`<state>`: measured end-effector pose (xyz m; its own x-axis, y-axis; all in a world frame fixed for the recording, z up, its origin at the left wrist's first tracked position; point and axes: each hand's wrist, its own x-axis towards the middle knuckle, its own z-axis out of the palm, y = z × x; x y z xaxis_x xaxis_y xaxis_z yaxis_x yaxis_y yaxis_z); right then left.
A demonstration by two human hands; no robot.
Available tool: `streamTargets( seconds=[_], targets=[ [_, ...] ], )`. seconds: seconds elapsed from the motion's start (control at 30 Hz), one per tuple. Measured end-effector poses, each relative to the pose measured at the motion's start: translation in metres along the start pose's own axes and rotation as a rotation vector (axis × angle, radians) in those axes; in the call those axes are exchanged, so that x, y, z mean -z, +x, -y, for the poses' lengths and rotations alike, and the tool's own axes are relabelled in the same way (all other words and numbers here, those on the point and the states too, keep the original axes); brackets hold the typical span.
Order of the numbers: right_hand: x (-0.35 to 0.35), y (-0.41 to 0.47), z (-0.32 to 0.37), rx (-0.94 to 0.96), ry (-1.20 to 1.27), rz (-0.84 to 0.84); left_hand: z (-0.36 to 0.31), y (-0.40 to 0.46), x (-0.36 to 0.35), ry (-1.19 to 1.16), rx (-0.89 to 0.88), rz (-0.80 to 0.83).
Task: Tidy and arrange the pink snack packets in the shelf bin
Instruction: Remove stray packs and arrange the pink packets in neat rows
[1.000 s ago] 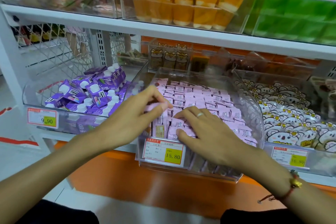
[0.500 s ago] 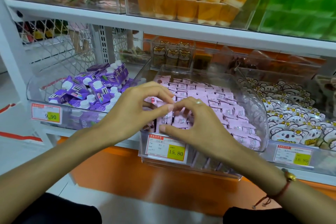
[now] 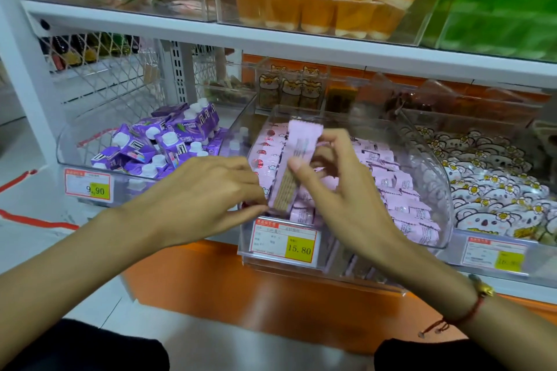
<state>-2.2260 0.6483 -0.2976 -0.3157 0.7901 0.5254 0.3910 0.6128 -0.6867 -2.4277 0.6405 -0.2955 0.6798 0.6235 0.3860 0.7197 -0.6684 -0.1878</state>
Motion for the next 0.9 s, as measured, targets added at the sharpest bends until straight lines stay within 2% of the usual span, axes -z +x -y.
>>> streamTargets(
  seconds=[0.1, 0.17, 0.23, 0.3, 0.4, 0.5, 0.6, 0.73, 0.8, 0.9],
  targets=[
    [0.011, 0.005, 0.008, 0.017, 0.165, -0.217, -0.005, 0.000, 0.001, -0.067, 0.117, -0.051],
    [0.021, 0.008, 0.008, -0.131, 0.342, -0.321, -0.007, 0.001, 0.000, -0.144, 0.225, -0.222],
    [0.028, 0.008, 0.005, -0.404, 0.623, -0.283, -0.009, 0.006, -0.001, -0.245, 0.279, -0.385],
    [0.029, 0.007, 0.000, -0.625, 0.872, -0.162, -0.012, 0.011, 0.001, -0.369, 0.215, -0.407],
    [0.027, 0.007, -0.004, -0.764, 1.019, -0.049, -0.019, 0.016, 0.002, -0.423, 0.074, -0.401],
    [0.027, 0.007, -0.006, -0.735, 0.952, 0.031, -0.022, 0.021, 0.006, -0.668, 0.217, -0.486],
    [0.025, 0.008, -0.007, -0.665, 0.686, 0.016, -0.020, 0.026, 0.009, -0.977, 0.440, -0.543],
    [0.024, 0.003, -0.005, -0.494, 0.390, 0.067, -0.016, 0.027, 0.004, -1.064, 0.527, -0.504],
    [0.023, 0.000, -0.004, -0.382, 0.351, 0.081, -0.016, 0.027, 0.003, -1.089, 0.530, -0.488],
    [0.019, 0.001, -0.006, -0.325, 0.331, 0.044, -0.014, 0.026, 0.003, -1.066, 0.502, -0.467]
  ],
)
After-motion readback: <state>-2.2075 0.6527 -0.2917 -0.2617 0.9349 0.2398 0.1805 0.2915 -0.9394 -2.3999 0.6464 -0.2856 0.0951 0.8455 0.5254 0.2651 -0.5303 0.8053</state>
